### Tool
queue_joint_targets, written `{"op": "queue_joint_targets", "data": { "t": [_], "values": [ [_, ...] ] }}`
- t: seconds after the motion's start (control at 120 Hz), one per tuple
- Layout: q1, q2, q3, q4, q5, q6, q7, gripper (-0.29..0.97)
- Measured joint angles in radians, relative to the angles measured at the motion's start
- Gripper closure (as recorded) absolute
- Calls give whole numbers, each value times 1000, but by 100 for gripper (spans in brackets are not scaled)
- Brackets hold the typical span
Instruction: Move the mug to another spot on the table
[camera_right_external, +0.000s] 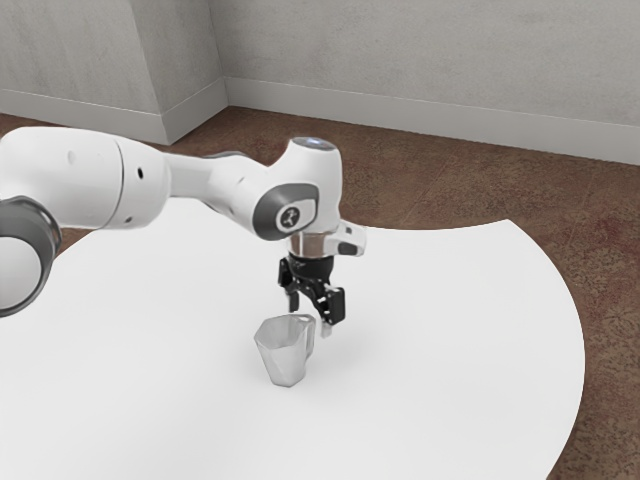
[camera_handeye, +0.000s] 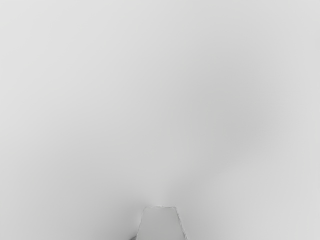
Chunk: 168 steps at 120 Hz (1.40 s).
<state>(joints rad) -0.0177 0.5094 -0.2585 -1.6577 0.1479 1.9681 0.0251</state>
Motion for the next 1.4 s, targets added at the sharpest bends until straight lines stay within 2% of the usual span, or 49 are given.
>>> {"op": "queue_joint_targets", "data": {
  "t": [0.442,1.133,1.283,1.4],
  "values": [
    [-1,17,-28,-11,70,2,-17,0],
    [-1,12,-28,-9,85,-19,-79,4],
    [-1,11,-28,-9,85,-25,-94,10],
    [-1,11,-28,-9,85,-27,-104,22]
  ]
}}
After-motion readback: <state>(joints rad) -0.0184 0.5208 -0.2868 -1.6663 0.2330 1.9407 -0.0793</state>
